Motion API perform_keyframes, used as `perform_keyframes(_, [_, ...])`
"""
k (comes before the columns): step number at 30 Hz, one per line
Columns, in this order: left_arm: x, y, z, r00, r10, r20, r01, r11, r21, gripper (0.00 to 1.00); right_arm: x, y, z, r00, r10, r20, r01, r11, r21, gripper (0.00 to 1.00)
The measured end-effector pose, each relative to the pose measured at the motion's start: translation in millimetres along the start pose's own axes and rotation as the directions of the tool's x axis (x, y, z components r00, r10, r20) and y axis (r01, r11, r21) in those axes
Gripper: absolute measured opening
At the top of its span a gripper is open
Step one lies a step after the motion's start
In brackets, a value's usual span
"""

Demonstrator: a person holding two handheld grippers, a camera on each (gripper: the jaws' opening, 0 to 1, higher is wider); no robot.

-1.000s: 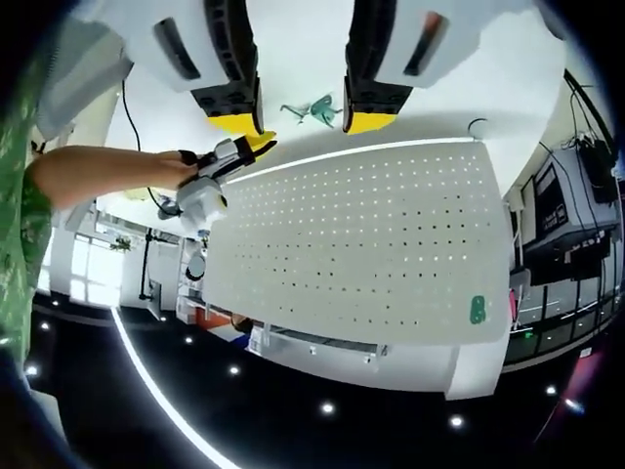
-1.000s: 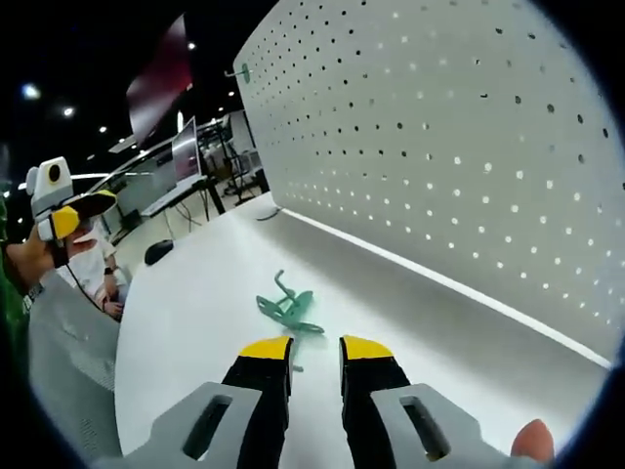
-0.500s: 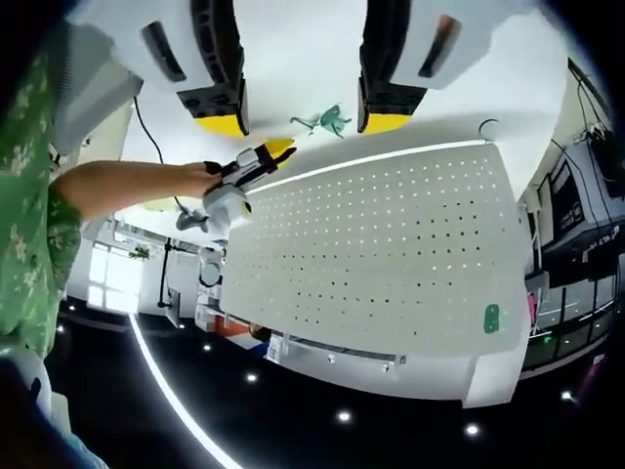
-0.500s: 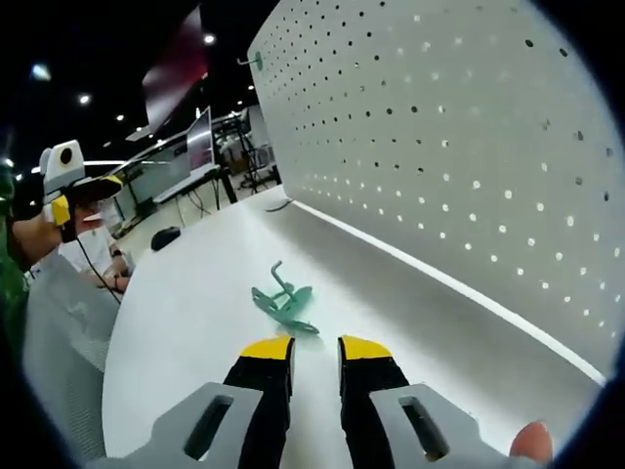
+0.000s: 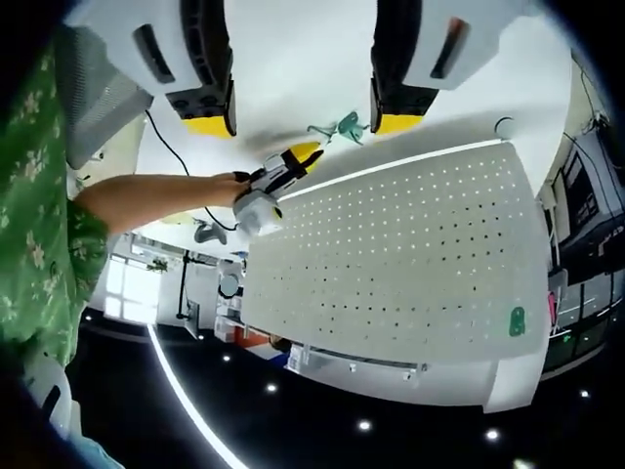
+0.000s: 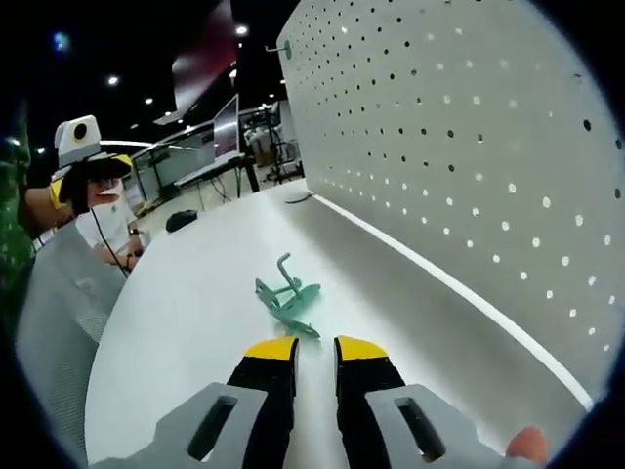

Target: Insert the hook assembly into the mounting plate slot until the hook locks in place.

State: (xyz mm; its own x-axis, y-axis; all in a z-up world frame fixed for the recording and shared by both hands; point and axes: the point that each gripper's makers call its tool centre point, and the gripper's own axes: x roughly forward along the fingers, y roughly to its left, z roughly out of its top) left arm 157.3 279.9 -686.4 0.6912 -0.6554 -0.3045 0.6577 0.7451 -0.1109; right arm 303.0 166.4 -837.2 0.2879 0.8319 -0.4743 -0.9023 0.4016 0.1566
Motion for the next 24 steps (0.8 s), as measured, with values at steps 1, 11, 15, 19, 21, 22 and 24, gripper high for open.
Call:
perform_keyframes(1, [0,0.5,-0.3,1.0,0.003,-0.001,-0.003,1.0,-0.001,0.56,1,0,-0.2,1.0,0.005,0.001,-0.005,1.0,-0.006,0.13])
perform_keyframes(11, [-1,1.2,-0.9,1.0,0.015,-0.011,-0.015,1.0,-0.011,0.55,10,0,-2.6,0.997,0.073,0.007,-0.073,0.996,-0.06,0.11])
perform_keyframes(15, [-1,0.7,-1.8,1.0,0.017,-0.019,-0.018,1.0,-0.011,0.54,13,3,-2.9,0.994,0.105,0.007,-0.104,0.991,-0.08,0.11])
perform_keyframes(19, [-1,1.0,-2.9,1.0,0.022,-0.022,-0.023,1.0,-0.016,0.53,15,5,-4.8,0.992,0.122,0.006,-0.121,0.989,-0.089,0.09])
perform_keyframes(21, [-1,1.4,-3.7,0.999,0.025,-0.023,-0.025,0.999,-0.023,0.53,16,5,-4.3,0.992,0.126,0.009,-0.124,0.987,-0.103,0.09])
perform_keyframes(22, [-1,1.5,-4.2,0.999,0.025,-0.023,-0.025,0.999,-0.025,0.53,16,5,-4.3,0.992,0.127,0.01,-0.125,0.987,-0.105,0.08])
perform_keyframes(24, [-1,1.8,-5.3,0.999,0.026,-0.027,-0.027,0.999,-0.029,0.52,18,5,-4.4,0.991,0.131,0.009,-0.129,0.985,-0.113,0.07])
